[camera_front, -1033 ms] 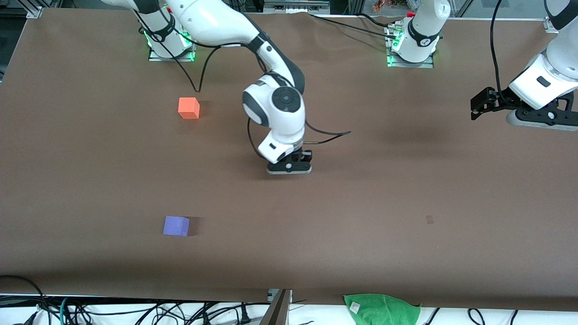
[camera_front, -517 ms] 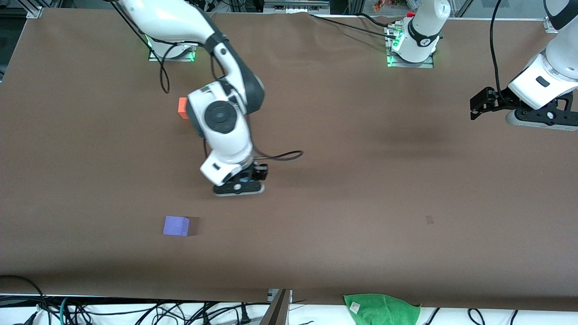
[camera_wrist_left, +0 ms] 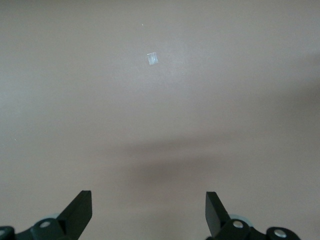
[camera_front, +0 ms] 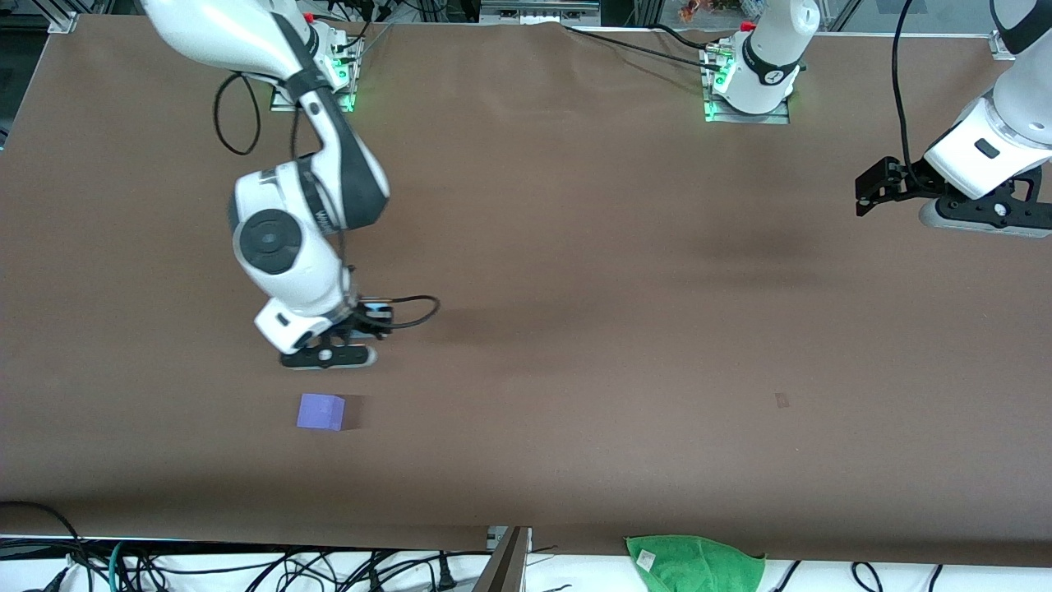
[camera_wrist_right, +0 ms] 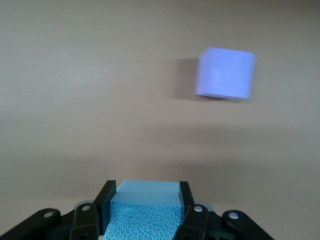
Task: Place blue block between orange and purple blocks
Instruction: 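Carry the blue cube with the right gripper toward the orange cube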
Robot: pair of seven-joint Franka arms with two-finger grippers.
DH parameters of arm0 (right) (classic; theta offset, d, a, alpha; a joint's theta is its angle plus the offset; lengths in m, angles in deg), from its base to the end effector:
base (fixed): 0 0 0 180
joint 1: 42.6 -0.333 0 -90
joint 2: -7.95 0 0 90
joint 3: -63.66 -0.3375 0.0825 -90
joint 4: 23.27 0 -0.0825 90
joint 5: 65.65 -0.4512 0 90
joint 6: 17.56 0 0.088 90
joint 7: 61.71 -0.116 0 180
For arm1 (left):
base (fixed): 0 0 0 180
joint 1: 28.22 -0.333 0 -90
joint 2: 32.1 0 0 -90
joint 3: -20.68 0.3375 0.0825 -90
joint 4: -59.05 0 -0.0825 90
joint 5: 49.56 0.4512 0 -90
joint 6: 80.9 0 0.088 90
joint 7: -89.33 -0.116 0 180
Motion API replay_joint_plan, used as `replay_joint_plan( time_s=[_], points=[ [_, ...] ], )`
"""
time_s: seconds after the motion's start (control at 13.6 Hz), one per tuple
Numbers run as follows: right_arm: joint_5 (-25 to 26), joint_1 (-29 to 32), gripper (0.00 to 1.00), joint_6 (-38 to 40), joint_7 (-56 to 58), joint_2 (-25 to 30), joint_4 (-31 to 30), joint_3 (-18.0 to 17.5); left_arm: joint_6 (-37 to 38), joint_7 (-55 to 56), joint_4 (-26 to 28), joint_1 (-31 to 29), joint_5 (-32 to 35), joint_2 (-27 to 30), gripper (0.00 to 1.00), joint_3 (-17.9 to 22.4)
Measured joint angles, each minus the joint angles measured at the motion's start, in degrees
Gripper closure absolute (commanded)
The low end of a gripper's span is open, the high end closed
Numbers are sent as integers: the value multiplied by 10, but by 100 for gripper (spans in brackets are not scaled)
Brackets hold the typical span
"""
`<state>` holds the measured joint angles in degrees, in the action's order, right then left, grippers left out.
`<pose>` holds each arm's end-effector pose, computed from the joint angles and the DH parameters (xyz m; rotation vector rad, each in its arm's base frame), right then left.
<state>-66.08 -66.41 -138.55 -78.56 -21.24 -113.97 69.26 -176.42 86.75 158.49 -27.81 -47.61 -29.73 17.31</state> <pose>0.7182 0.2460 0.3213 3.1082 0.0510 0.0512 0.6101 -0.0372 0.5816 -3.0997 0.1779 0.0415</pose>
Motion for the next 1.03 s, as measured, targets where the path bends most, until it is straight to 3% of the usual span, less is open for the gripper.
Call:
replay_joint_plan(
  time_s=[0.3,0.74,1.03],
  points=[
    [-14,37,68,-25,5,31,-73,0,0,0,-1,0,0,0,0,0],
    [-17,45,67,-153,5,67,-223,4,1,-1,-2,1,0,0,0,-1],
    [-24,47,67,-212,15,79,-281,7,1,-2,-5,5,0,0,0,-3]
  ],
)
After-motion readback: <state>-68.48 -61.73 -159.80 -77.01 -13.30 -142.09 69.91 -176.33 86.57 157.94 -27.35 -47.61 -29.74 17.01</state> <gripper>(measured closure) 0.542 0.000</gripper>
